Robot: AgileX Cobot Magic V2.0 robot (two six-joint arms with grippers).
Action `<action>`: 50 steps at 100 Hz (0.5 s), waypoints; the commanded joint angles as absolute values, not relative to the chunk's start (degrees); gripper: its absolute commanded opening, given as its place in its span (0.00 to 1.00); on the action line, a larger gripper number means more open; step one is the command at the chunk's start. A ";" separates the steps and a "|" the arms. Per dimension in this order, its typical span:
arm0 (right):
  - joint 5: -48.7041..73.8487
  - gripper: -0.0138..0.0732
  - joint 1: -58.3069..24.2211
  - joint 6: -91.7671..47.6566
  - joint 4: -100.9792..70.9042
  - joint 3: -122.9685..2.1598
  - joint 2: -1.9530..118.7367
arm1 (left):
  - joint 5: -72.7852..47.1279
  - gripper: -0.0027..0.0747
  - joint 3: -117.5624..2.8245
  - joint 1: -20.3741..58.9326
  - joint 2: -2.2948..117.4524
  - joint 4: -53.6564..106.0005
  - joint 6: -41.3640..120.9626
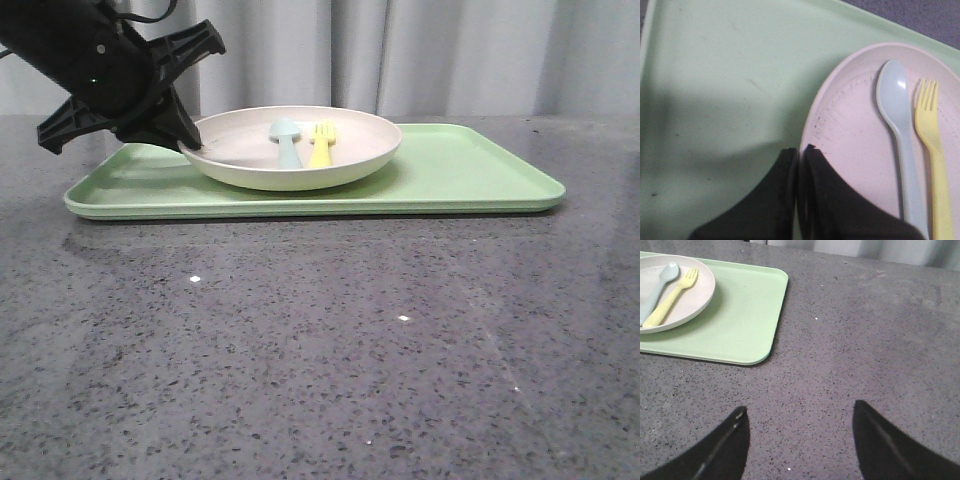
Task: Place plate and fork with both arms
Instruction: 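Lower the plate onto the tray and open the left gripper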
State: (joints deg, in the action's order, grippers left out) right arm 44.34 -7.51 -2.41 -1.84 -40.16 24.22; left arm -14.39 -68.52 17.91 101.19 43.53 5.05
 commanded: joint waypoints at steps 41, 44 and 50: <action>39.90 0.69 -7.13 -2.90 -1.92 -42.06 25.17 | -11.09 0.01 -70.71 18.63 99.46 45.02 4.23; 39.90 0.69 -7.13 -2.90 -1.92 -42.06 25.17 | -11.23 0.01 -70.60 18.63 99.70 45.02 4.23; 39.90 0.69 -7.13 -2.90 -1.92 -42.06 25.17 | -11.66 0.01 -70.60 18.63 100.19 45.02 4.23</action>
State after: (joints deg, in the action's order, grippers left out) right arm 44.34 -7.51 -2.41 -1.84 -40.16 24.22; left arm -13.81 -68.52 18.17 102.18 43.72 5.05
